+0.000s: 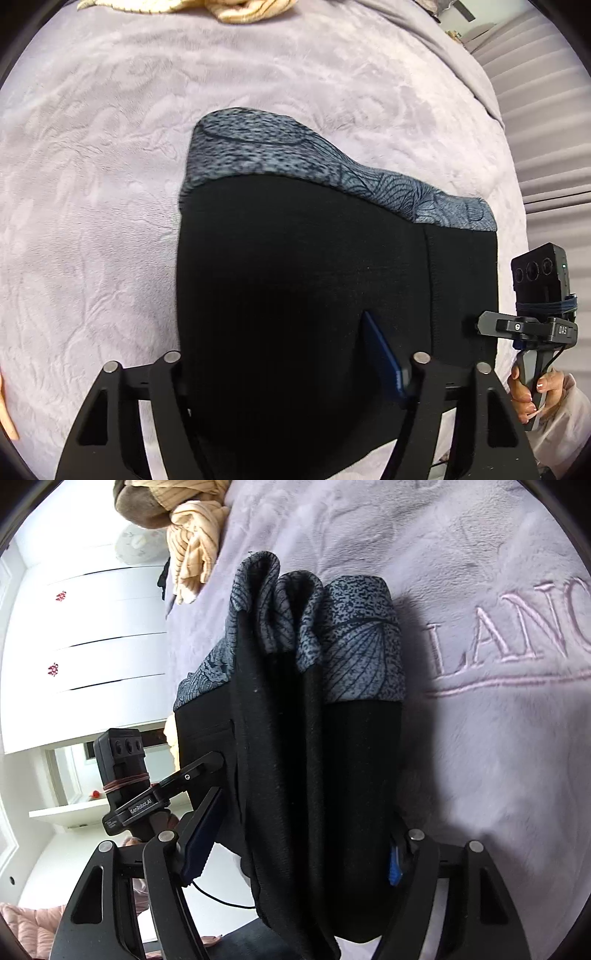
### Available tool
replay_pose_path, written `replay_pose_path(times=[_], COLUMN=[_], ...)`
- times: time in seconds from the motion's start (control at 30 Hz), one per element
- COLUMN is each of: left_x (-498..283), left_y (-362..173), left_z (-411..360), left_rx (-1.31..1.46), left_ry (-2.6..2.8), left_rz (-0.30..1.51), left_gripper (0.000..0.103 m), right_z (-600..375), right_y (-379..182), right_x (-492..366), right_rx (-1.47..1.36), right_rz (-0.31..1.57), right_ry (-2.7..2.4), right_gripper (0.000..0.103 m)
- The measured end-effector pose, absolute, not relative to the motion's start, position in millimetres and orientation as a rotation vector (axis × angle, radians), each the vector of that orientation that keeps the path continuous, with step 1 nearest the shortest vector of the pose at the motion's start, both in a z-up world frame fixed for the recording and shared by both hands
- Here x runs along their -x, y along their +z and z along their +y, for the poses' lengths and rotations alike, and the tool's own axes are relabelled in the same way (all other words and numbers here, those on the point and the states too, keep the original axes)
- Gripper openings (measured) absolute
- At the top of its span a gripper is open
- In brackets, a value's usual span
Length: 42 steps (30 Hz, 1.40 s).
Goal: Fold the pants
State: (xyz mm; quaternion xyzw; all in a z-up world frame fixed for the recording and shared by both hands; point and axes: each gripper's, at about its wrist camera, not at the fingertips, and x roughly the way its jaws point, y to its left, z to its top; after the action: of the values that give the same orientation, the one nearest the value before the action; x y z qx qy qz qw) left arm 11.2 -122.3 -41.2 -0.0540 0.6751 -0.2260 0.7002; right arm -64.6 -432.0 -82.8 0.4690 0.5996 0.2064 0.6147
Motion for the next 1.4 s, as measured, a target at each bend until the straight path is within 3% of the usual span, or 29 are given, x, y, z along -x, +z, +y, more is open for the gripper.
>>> replay_pose_path(times=[0.53, 0.83, 0.9, 0.97, 1.0, 1.13, 1.4], left_x=[20, 14, 14, 13, 13, 17, 39], left_y=[21, -23, -29, -32, -34, -36, -14], left_z=[-28, 49, 60, 61, 59, 57, 59], left_rx=[0.081, -0.038, -0.023, -0.04, -0.061, -0.077, -0.223], left_ry=[-0.532, -0.337, -0.333, -0.32, -0.314, -0.333, -0.33], left_rz=[1.418, 1.449, 1.444, 1.437, 1.436, 1.427, 1.398], left_gripper=[0.07, 0.07, 0.08, 0.099, 0.103, 0.103, 0.103], right_z=[-312, -235, -230, -230, -232, -237, -227], right_y=[-24, -48, -52, -57, -60, -58, -20], right_x=[116, 109, 107, 110, 113, 125, 150], right_rx=[-1.028, -0.917, -0.813, -0.8, -0.792, -0.736, -0.695], right_rz=[1.316, 1.403, 1.443, 1.461, 1.469, 1.478, 1.438], right_ry=[0.48, 0.332, 0.235, 0.188, 0.158, 0.062, -0.003], right_gripper=[0.075, 0.076, 0.077, 0.081, 0.083, 0.089, 0.089])
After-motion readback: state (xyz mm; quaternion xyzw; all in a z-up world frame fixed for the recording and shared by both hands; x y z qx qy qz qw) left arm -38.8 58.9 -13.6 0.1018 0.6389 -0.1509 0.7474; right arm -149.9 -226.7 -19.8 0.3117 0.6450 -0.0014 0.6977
